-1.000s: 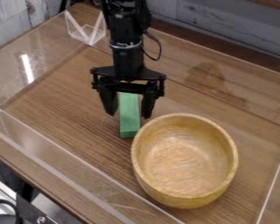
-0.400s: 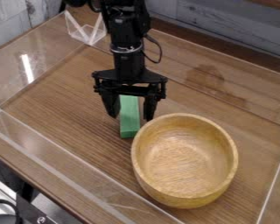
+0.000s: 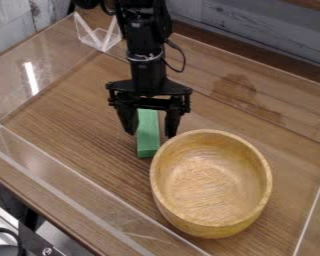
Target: Put the green block in the brown bowl
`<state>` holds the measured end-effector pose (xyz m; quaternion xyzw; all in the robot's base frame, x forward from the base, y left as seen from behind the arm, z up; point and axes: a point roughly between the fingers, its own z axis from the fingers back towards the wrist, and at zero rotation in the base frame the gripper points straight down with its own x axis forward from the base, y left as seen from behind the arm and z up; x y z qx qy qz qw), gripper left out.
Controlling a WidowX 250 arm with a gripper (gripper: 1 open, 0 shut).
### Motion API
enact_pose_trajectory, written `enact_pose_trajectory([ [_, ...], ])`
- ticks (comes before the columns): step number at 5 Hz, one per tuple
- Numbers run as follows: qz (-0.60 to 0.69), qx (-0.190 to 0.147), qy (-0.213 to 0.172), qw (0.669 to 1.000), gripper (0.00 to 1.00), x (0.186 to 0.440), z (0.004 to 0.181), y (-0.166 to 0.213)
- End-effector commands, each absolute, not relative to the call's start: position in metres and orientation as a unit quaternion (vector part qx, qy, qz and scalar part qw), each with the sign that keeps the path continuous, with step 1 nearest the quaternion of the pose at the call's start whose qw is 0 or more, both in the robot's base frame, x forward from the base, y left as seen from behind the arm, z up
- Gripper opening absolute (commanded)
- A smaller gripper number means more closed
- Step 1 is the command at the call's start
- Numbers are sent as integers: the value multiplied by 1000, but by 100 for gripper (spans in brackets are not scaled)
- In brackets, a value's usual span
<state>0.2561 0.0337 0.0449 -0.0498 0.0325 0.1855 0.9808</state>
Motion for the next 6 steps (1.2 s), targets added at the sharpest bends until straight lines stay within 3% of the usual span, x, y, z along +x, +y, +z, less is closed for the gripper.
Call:
enact_pose_trajectory([
  [1, 186, -52, 20, 981, 100, 260, 50, 34],
  [6, 188, -55, 25, 980, 100, 261, 52, 35],
])
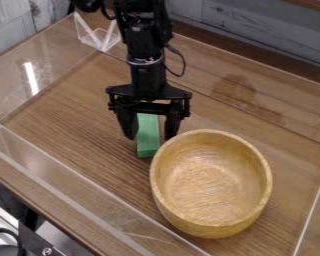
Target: Put the green block in the brown bowl
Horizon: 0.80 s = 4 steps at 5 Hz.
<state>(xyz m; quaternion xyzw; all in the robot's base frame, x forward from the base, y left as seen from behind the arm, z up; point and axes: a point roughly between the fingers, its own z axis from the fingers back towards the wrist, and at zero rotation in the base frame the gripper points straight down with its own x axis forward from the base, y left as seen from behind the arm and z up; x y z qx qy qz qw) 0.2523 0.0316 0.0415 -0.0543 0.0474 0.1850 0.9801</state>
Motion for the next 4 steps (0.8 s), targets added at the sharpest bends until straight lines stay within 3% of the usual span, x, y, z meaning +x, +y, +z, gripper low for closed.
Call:
enact_pose_trajectory([
  [1, 191, -58, 22, 980, 100, 261, 45, 37],
  [2, 195, -61, 21, 979, 100, 260, 38, 38],
  [3, 198, -64, 20, 978, 0, 260, 35, 39],
  [4, 198, -66, 21, 978, 0, 259, 35, 40],
])
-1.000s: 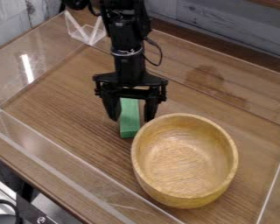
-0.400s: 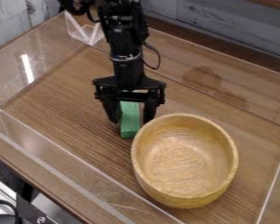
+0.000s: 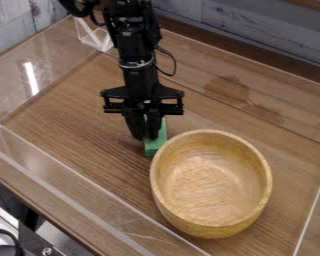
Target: Put the green block in the brown bowl
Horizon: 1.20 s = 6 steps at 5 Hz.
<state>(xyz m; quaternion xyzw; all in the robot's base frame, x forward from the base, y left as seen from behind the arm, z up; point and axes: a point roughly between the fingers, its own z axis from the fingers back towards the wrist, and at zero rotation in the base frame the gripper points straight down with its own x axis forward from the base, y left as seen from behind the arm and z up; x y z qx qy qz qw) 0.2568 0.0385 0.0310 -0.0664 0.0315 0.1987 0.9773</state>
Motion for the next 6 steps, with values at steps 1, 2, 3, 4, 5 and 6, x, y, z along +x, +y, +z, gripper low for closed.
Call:
enact_pose_trajectory([
  [1, 196, -68, 22, 978, 0, 258, 38, 41],
  [2, 185, -69, 24, 980, 0, 257, 46, 43],
  [3, 174, -71, 25, 982, 0, 256, 53, 44],
  [4, 163, -73, 25, 984, 0, 255, 60, 45],
  [5, 147, -75, 23, 986, 0, 255, 73, 46],
  [6, 130, -76, 22, 988, 0, 255, 87, 48],
])
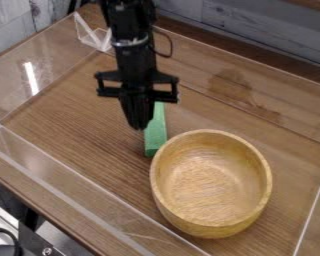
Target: Put the green block in the brown bowl
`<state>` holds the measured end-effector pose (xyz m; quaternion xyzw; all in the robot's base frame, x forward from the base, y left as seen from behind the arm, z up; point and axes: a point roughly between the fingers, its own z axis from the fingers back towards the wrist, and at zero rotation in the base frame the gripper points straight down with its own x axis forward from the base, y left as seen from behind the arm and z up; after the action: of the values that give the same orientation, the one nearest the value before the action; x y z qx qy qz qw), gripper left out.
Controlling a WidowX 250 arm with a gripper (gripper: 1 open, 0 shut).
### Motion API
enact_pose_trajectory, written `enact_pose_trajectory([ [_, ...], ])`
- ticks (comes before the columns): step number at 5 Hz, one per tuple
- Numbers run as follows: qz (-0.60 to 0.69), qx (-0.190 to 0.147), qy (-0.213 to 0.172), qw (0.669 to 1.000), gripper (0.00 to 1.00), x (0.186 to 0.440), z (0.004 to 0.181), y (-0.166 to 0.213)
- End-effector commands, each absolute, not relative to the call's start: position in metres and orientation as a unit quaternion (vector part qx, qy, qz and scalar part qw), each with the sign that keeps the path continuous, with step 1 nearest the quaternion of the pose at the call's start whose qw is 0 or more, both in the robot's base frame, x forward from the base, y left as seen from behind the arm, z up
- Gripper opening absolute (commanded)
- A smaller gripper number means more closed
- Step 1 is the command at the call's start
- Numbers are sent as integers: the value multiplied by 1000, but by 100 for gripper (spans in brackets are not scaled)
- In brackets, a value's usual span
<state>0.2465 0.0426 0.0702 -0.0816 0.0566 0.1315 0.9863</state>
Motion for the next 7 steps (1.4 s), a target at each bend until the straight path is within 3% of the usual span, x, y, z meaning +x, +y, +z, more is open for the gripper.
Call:
enact_pose_trajectory([
  [1, 112, -78, 21, 990, 0, 254, 105, 51],
  [3, 114, -87, -3, 990, 0, 263, 157, 71],
  [4, 116, -86, -7, 989, 100, 264, 145, 73],
  [7, 113, -85, -11, 990, 100, 266, 108, 64],
])
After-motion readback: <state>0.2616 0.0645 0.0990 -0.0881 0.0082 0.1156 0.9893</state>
